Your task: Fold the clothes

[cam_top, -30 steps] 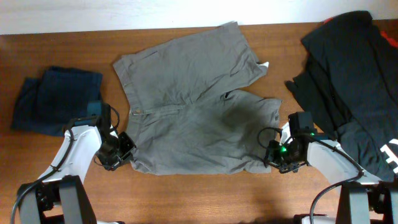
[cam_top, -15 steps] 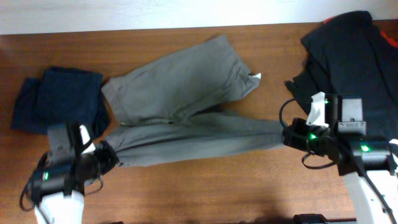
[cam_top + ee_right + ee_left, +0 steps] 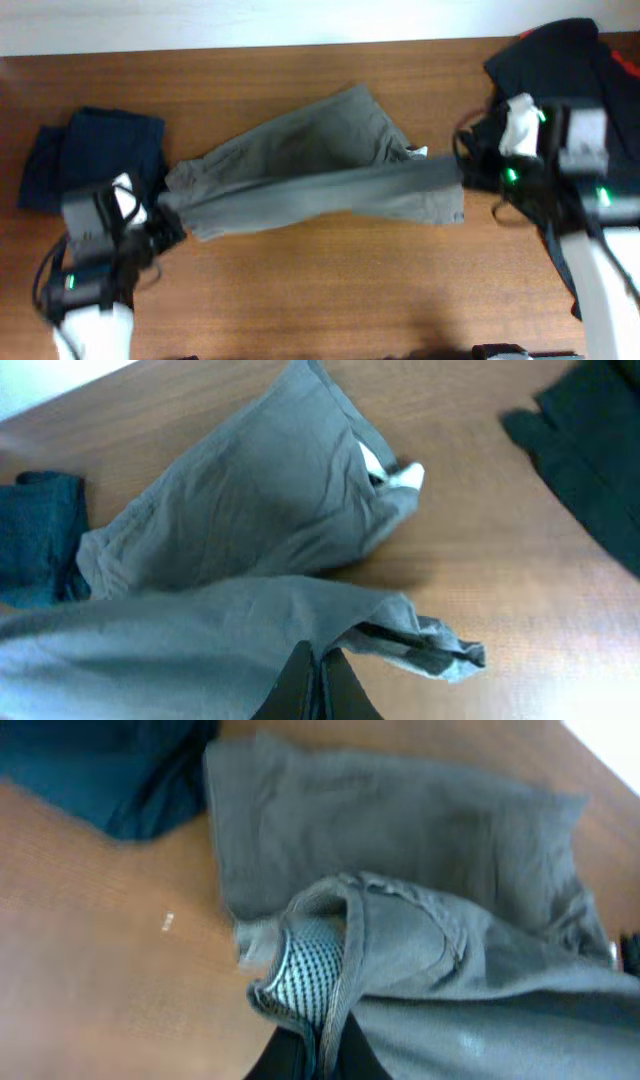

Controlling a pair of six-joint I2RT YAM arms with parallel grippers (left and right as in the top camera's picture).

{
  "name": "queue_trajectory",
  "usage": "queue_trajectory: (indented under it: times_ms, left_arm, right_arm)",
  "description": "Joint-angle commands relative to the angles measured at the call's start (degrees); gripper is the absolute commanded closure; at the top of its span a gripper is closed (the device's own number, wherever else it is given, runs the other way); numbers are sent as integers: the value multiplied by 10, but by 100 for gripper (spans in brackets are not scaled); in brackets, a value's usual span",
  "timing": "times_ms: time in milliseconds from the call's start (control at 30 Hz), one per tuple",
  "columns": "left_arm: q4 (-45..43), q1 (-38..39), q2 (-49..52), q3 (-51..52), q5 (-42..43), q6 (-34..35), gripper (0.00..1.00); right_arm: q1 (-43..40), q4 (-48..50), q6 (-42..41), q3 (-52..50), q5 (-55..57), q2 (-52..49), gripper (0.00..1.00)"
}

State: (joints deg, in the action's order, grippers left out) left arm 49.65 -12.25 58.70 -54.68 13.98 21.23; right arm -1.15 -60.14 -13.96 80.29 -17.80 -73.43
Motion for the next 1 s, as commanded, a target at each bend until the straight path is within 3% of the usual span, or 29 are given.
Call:
queue_trajectory:
  times_ms: [0, 167, 400, 433, 467, 500, 567, 600, 633, 667, 733, 967]
  left_arm:
    - [-102, -9, 108, -8, -49, 13, 100]
    - [-313, -9, 276, -8, -17, 28, 100]
    - [-479, -3, 407, -8, 9, 51, 99]
    - [-495, -1, 413, -8, 9, 51, 96]
    - [-504, 0, 415, -8, 9, 51, 85]
    - [-510, 0, 415, -8, 9, 50, 74]
    - [-516, 0, 415, -8, 9, 50, 13]
    - [-512, 0, 415, -8, 19, 48, 1]
    - [-504, 0, 415, -8, 34, 48, 1]
    - [-495, 0, 415, -8, 55, 48, 1]
    - [-464, 0, 415, -8, 90, 45, 1]
    - [-312, 0, 415, -8, 86, -35, 1]
  right_arm:
    - [-7, 28, 44, 73, 47, -107, 96]
    - [22, 102, 80, 157, 28, -286, 96]
    - [78, 270, 82, 160, 35, -417, 96]
    - [82, 290, 81, 159, 35, -432, 96]
    - [83, 302, 79, 159, 35, -441, 93]
    - [84, 309, 79, 159, 35, -447, 76]
    - [82, 312, 80, 159, 42, -454, 52]
    - [81, 311, 80, 160, 52, -454, 40]
    - [76, 310, 80, 160, 57, -452, 33]
    - [69, 301, 78, 160, 56, -449, 32]
    - [58, 262, 75, 160, 56, -443, 32]
    - [37, 88, 81, 160, 56, -443, 29]
